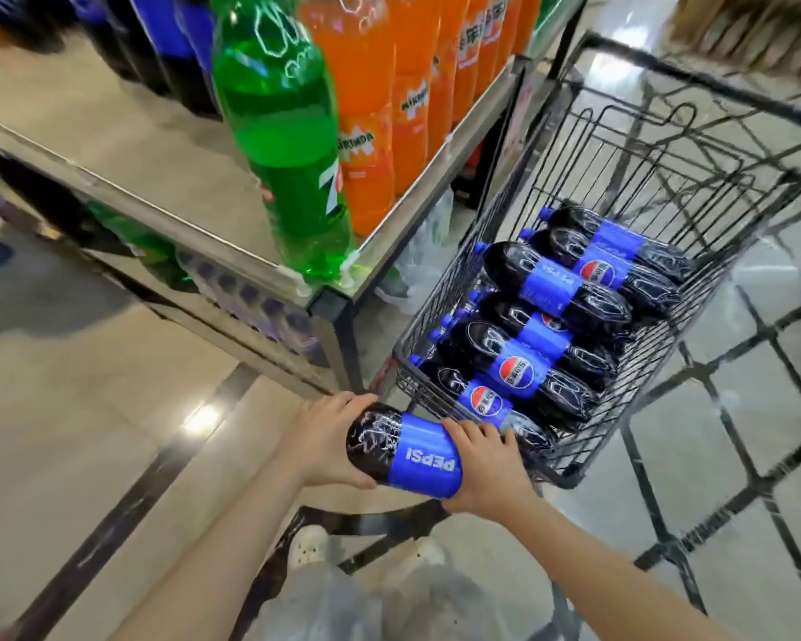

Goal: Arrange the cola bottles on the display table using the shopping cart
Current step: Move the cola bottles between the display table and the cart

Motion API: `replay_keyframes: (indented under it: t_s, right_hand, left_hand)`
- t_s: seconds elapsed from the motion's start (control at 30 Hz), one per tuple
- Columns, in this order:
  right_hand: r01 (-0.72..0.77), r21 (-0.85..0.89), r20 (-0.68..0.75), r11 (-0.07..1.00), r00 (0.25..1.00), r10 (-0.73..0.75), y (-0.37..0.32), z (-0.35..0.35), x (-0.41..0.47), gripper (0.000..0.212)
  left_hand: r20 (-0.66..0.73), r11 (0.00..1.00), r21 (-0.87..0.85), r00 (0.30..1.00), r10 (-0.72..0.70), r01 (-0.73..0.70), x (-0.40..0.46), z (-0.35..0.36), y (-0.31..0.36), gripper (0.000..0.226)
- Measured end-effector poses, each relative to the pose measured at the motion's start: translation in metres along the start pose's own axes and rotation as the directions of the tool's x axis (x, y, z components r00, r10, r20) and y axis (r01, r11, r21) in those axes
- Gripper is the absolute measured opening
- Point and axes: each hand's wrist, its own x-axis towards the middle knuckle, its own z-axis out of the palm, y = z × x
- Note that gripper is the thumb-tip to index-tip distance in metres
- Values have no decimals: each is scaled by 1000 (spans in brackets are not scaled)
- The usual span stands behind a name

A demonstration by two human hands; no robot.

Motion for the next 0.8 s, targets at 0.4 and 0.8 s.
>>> replay_keyframes:
  t_s: [0.4,0.8]
  right_hand:
    - [57,6,25,998,998,-57,-154,-2,41,101]
    - [93,-15,14,996,996,-93,-308,-18,104,102]
  left_hand:
    - [-12,998,-16,998,-64,64,-84,-36,-135,111]
    - [-52,994,-6,993,-106,106,-144,-92,-278,116]
